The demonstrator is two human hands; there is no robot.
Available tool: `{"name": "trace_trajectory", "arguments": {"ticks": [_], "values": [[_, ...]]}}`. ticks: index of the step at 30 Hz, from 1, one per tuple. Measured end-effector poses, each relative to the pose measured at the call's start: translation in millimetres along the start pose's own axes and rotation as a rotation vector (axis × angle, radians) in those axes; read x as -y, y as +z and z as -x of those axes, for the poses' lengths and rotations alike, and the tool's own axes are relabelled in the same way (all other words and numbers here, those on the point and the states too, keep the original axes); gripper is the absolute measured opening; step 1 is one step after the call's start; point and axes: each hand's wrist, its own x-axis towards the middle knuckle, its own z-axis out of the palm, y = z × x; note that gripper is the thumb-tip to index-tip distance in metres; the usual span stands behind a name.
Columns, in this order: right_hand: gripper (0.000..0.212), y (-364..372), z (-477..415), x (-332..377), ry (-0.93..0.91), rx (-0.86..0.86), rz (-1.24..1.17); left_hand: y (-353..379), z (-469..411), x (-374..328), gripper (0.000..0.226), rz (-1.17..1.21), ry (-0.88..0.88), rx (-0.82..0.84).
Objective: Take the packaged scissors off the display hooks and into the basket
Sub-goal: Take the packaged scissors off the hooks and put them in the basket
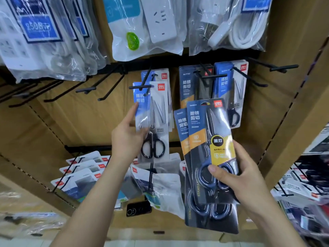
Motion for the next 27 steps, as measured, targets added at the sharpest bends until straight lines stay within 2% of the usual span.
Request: {"name": "trace_trajectory", "arguments": {"ticks": [3,6,16,19,21,23,27], "values": [[0.065,-0.7,0.0,-4.2,0.016,-0.051,-0.024,14.2,-30.1,2.4,0.071,-0.256,0.077,-0.014],[0.07,-1.1,1.1,-9.4,0.044,-0.089,-0.088,27.3,-51.1,0.8,0.069,-0.388,0.118,-0.011],[0.081,-3.5,0.5,-12.3,0.027,-0.139,-0.145,48.5,-69.4,13.5,0.062,-0.361,0.085,0.025],[0.076,-0.9,-0.7,-10.1,0.001,-0.144,-0.143,48.5,-24.7,0.2,0.042,-0.219,0.148,0.066],[0.071,2.4,-1.6,-8.1,-0.026,-0.156,-0.091,51.0,24.1,-17.4,0.025,0.052,0.113,0.28],[0.071,6.1,-2.2,-6.9,-0.07,-0.173,-0.039,53.9,62.1,-31.7,0.035,0.24,0.05,0.426],[0.07,14.6,-3.1,-6.9,-0.149,-0.141,0.019,61.1,82.5,-31.5,0.065,0.236,0.024,0.301]]}}
